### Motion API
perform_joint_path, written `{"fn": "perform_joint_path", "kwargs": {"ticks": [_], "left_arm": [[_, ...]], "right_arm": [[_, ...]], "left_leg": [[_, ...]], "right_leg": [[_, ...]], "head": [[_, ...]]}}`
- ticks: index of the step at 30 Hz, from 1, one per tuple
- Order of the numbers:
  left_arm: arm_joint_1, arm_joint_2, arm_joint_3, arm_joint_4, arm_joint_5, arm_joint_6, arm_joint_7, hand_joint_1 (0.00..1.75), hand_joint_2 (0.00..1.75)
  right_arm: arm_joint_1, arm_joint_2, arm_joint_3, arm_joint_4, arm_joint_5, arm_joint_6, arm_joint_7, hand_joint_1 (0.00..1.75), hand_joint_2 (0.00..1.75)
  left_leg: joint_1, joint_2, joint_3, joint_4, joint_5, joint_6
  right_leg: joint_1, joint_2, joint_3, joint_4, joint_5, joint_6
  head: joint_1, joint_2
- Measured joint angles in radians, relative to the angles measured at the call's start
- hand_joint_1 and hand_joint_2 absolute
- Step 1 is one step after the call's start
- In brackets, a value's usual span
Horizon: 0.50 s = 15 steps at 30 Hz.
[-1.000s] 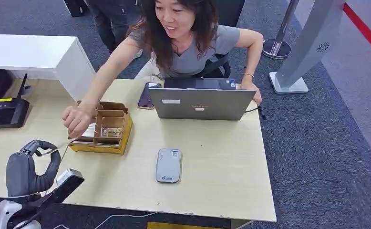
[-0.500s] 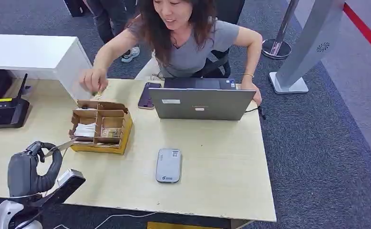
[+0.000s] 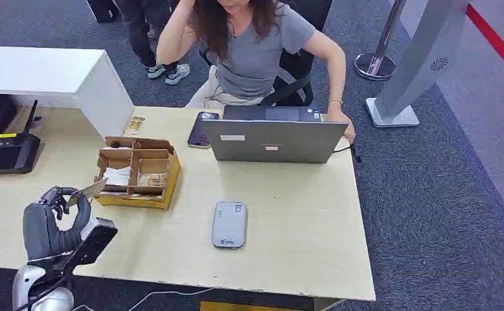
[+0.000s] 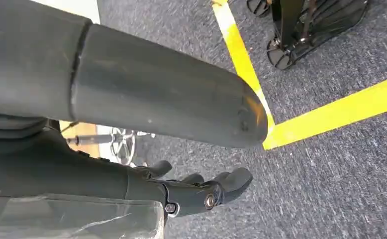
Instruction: Pass the card to the sensor for recognition and then transmit it.
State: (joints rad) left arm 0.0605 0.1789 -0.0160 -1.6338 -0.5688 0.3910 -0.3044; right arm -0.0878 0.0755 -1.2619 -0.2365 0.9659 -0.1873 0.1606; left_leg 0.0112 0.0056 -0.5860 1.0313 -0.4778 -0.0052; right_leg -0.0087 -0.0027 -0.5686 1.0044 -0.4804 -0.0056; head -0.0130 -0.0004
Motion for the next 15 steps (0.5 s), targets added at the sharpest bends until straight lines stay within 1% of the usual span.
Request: {"fn": "perform_joint_path", "kwargs": {"ticks": [6,10,15], "left_arm": [[-0.088,-0.056,-0.023,0.152,0.014,0.031,-0.028,1.75,1.75],[-0.130,-0.079,-0.042,0.221,0.017,0.040,-0.038,1.75,1.75],[-0.179,-0.109,-0.070,0.301,0.071,0.039,-0.058,1.75,1.75]], "right_arm": [[-0.004,-0.002,0.019,0.000,0.019,0.000,0.001,0.00,0.00],[-0.005,-0.005,0.031,0.000,0.029,0.001,0.001,0.00,0.00],[-0.005,-0.013,0.037,0.000,0.031,0.001,0.001,0.00,0.00]], "left_leg": [[0.000,0.000,0.000,0.000,0.000,0.000],[0.000,0.000,0.000,0.000,0.001,0.000],[0.000,0.000,0.000,0.000,0.000,0.000]], "right_leg": [[0.000,0.000,0.000,0.000,0.001,0.000],[0.000,0.000,0.000,0.000,0.001,0.000],[0.000,0.000,0.000,0.000,0.001,0.000]], "head": [[0.000,0.000],[0.000,0.000],[0.000,0.000]]}}
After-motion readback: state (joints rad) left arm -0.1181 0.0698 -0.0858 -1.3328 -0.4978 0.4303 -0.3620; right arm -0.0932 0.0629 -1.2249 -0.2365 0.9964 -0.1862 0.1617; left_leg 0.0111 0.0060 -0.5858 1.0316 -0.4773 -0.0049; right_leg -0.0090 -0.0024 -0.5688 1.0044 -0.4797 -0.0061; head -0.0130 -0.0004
